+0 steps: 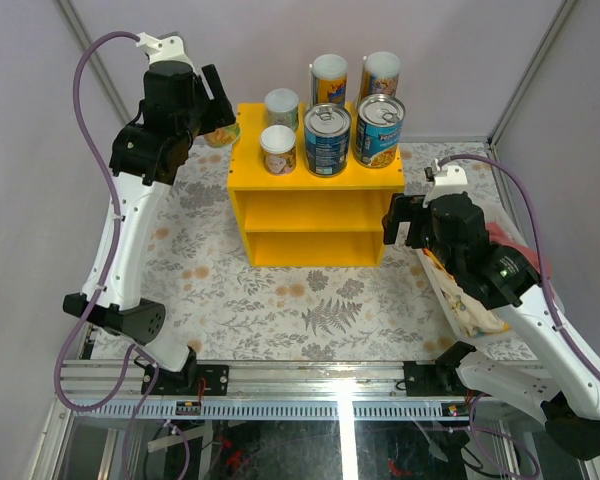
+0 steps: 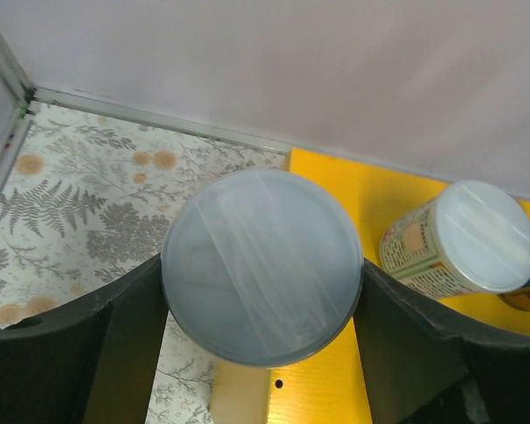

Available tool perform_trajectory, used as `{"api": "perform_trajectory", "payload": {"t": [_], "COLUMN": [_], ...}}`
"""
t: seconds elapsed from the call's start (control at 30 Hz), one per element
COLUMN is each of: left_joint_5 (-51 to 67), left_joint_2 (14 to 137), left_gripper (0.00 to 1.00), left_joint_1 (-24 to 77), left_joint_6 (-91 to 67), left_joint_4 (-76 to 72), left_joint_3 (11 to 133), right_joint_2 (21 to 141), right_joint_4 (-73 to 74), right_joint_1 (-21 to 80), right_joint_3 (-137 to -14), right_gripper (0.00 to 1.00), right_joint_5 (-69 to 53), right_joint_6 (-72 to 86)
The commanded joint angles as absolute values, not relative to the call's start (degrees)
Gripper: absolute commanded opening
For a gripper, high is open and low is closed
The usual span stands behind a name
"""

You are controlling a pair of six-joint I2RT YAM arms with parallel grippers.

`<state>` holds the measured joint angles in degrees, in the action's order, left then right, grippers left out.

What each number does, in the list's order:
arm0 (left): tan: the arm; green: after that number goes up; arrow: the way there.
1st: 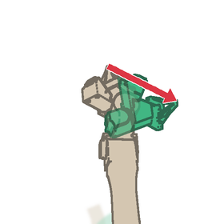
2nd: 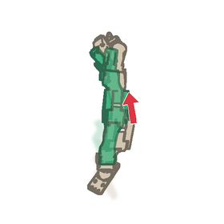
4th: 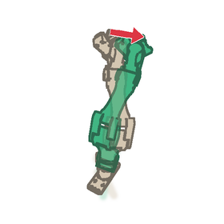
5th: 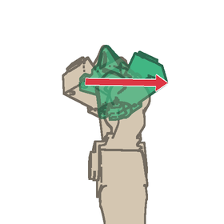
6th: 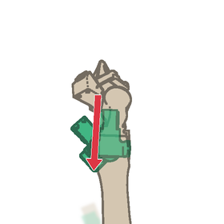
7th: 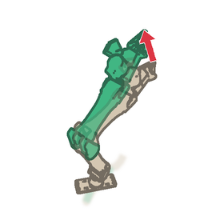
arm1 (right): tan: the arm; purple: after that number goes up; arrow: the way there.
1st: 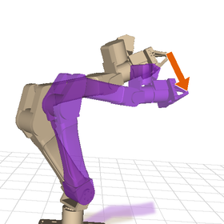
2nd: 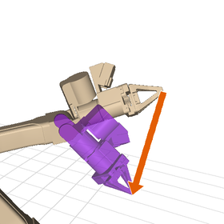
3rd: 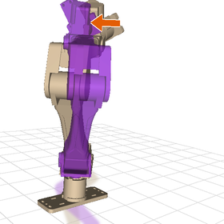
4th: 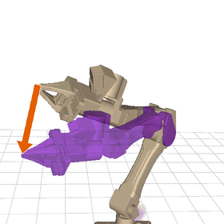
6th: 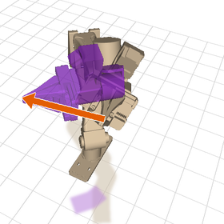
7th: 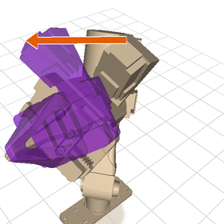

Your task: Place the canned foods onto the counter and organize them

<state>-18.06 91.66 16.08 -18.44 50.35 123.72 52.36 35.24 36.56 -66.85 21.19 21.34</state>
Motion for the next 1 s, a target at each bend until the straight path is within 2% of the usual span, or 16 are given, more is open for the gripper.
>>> {"api": "perform_trajectory", "payload": {"t": [0.0, 0.57, 0.97], "left_joint_5": [-11.6, -7.5, -13.9], "left_joint_2": [90.7, 88.2, 89.3], "left_gripper": [0.00, 0.00, 0.00], "left_joint_1": [15.6, 16.8, 24.4], "left_joint_6": [-17.8, -14.1, -6.6], "left_joint_4": [42.2, 33.0, 31.7], "left_joint_3": [123.5, 115.9, 116.9], "right_joint_2": [52.7, 53.7, 53.2], "right_joint_4": [32.3, 32.0, 31.8], "right_joint_1": [36.1, 36.1, 36.1], "right_joint_3": [-67.0, -67.6, -66.7], "right_gripper": [1.00, 1.00, 0.99], "right_joint_5": [20.0, 19.9, 20.2], "right_joint_6": [20.3, 20.2, 20.1]}}
